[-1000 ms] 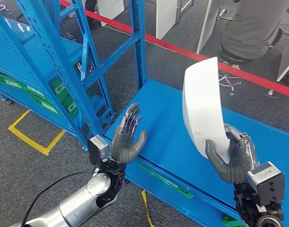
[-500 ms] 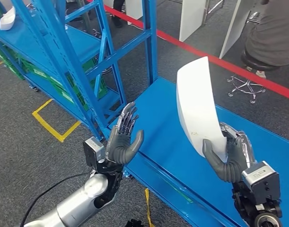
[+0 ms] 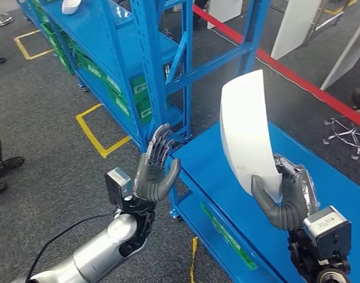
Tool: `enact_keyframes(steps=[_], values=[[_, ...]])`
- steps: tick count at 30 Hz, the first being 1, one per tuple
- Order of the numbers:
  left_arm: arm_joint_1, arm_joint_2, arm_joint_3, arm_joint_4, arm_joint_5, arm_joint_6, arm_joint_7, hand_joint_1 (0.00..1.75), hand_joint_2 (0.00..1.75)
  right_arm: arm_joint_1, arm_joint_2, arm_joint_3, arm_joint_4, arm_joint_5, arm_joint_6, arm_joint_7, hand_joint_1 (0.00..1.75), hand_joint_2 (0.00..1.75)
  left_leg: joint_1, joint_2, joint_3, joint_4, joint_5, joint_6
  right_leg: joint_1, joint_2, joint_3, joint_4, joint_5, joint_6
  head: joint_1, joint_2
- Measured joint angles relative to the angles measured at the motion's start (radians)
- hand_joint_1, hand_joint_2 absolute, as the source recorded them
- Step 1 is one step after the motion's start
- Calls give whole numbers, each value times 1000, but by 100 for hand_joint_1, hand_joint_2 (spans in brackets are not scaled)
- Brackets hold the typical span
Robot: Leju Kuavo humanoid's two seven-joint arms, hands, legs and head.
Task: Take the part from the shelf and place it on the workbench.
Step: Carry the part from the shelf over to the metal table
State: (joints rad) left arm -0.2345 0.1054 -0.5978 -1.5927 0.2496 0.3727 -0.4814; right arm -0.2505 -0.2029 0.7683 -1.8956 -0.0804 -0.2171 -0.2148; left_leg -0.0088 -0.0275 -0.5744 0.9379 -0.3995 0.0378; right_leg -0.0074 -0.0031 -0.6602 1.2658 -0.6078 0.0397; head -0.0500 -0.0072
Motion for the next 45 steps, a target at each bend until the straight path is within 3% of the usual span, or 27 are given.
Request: enact_keyframes(steps=[1, 2, 4, 5, 7, 9, 11, 13, 15, 16, 18, 20, 22, 24, 26, 28, 29, 30, 31, 32, 33, 35, 37, 39, 41, 43, 45], values=[[2, 0, 0, 0, 0, 2, 0, 0, 175, 1, 0, 0, 0, 0, 3, 0, 175, 175, 2, -17, 1, 1, -1, -1, -4, 1, -3, -3, 17, 4, 0, 0], [3, -1, 0, 0, 1, 4, 0, 0, 175, 2, 0, 1, 0, 0, 5, 0, 175, 175, 5, -33, 2, 3, -2, -4, -9, 4, 14, -47, 52, 8, 0, 0], [3, -2, 0, 0, 1, 6, 0, 0, 175, 2, 0, 1, 0, 0, 10, -1, 175, 175, 10, -64, 2, 13, -8, -16, -20, 42, 73, -188, 125, 16, 3, 0], [4, -3, 0, -1, 1, 7, 0, 0, 175, 3, 0, 1, 0, 0, 12, -1, 175, 175, 12, -77, -3, 20, -10, -22, -25, 65, 98, -241, 141, 15, 5, 0], [6, -4, 0, -2, 0, 8, 0, 0, 175, 5, 0, 1, -2, 0, 15, -3, 175, 175, 15, -100, -16, 25, -6, -37, -26, 89, 117, -277, 139, 4, 6, 0], [10, -3, 0, -3, 0, 9, 0, 0, 175, 6, 1, 1, -3, 0, 18, -3, 175, 175, 19, -114, -25, 24, -2, -50, -24, 67, 121, -284, 143, -11, 3, 0], [10, -2, 0, -4, 0, 10, 0, 0, 175, 5, 3, 1, -5, 0, 18, -4, 175, 175, 15, -69, -50, 72, -29, -59, -26, 40, 126, -293, 146, -25, -6, 0], [10, -2, 0, -5, 0, 11, 0, 0, 175, 7, 6, 1, -6, 0, 18, -5, 175, 175, 14, -4, -115, 198, -86, -67, -22, 11, 129, -297, 145, -35, -17, 0], [12, -2, 0, -5, 0, 11, 0, 0, 175, 9, 6, 1, -7, 0, 19, -5, 175, 175, 17, 17, -178, 311, -120, -72, -18, -20, 130, -297, 141, -40, -20, 0], [14, -2, 0, -5, -1, 11, 0, 0, 175, 9, 6, 1, -7, 0, 20, -5, 175, 175, 17, 20, -186, 320, -112, -71, -17, -36, 131, -297, 139, -41, -22, 0], [15, -2, 0, -5, -3, 11, 0, 0, 175, 9, 7, 1, -7, 0, 25, -5, 175, 175, 15, 37, -135, 217, -49, -64, -15, -62, 138, -297, 134, -41, -26, 0], [14, -2, 0, -7, -6, 11, 0, 0, 175, 8, 8, 1, -8, 0, 32, -5, 175, 175, 5, 85, -62, 76, 2, -50, -9, -83, 145, -298, 127, -36, -30, 0], [14, -3, 0, -11, -8, 11, 0, 0, 175, 8, 9, 1, -8, 0, 38, -6, 175, 175, -5, 105, -36, 20, 9, -38, -3, -103, 151, -299, 120, -28, -29, 0], [17, -3, 0, -15, -9, 12, 0, 0, 175, 6, 9, 0, -9, 0, 40, -6, 175, 175, -4, 78, -33, 14, 10, -31, -3, -122, 157, -301, 112, -17, -24, 0], [20, -3, 0, -23, -11, 14, 1, 0, 175, 5, 9, 0, -11, -1, 41, -7, 175, 175, 4, 53, -23, 4, 13, -23, -7, -91, 146, -263, 83, -9, -19, 0], [22, -3, 0, -29, -14, 16, 3, 0, 175, 6, 9, 0, -13, -1, 42, -7, 175, 175, 8, 29, -17, 0, 13, -16, -11, -30, 89, -138, 24, -3, -7, 0], [24, -4, 0, -30, -14, 16, 4, 0, 175, 8, 9, 0, -14, -2, 42, -7, 175, 175, 9, 16, -16, 0, 12, -14, -11, -13, 49, -63, -2, -1, -3, 0], [27, -4, 0, -30, -15, 16, 5, 0, 175, 10, 9, 0, -14, -3, 42, -6, 175, 175, 9, 0, -15, 1, 12, -13, -12, -4, 17, -10, -14, 1, -1, 0], [29, -4, 0, -31, -15, 16, 5, 0, 175, 11, 9, 0, -14, -3, 42, -6, 175, 175, 9, -16, -14, 1, 11, -13, -12, -1, 1, 7, -4, 3, -1, 0], [31, -3, 0, -31, -16, 16, 6, 0, 175, 11, 9, 0, -14, -4, 42, -6, 175, 175, 9, -32, -11, 3, 10, -15, -13, 2, 5, -19, 25, 4, -1, 0], [32, -3, 0, -33, -18, 17, 7, 0, 175, 11, 9, 0, -14, -5, 42, -6, 175, 175, 10, -48, -9, 5, 7, -17, -15, 10, 26, -79, 69, 4, 0, 0], [32, -3, 0, -36, -23, 17, 11, 0, 175, 10, 9, 0, -14, -7, 42, -6, 175, 175, 11, -78, -9, 15, 1, -26, -23, 57, 83, -217, 134, 1, 2, 0], [32, -3, 0, -39, -25, 16, 16, 0, 175, 10, 9, -1, -14, -8, 42, -6, 175, 175, 12, -103, -19, 22, 1, -37, -24, 90, 111, -279, 145, -6, 3, 0], [35, -2, 0, -42, -26, 16, 18, 0, 175, 9, 9, -1, -14, -8, 41, -6, 175, 175, 16, -118, -28, 21, 5, -49, -22, 72, 116, -285, 146, -16, 1, 0], [35, 0, 0, -45, -26, 16, 19, 0, 175, 9, 9, -1, -14, -9, 40, -6, 175, 175, 13, -74, -45, 52, -12, -61, -24, 46, 121, -293, 150, -28, -6, 0], [32, 1, 0, -47, -27, 16, 20, 0, 175, 9, 9, -1, -15, -9, 39, -5, 175, 175, 11, -4, -99, 158, -66, -72, -23, 18, 124, -298, 151, -36, -16, 0], [33, 2, 0, -47, -26, 16, 21, 0, 175, 11, 9, -1, -15, -9, 38, -4, 175, 175, 16, 18, -171, 291, -115, -78, -21, -11, 124, -298, 149, -40, -21, 0]])
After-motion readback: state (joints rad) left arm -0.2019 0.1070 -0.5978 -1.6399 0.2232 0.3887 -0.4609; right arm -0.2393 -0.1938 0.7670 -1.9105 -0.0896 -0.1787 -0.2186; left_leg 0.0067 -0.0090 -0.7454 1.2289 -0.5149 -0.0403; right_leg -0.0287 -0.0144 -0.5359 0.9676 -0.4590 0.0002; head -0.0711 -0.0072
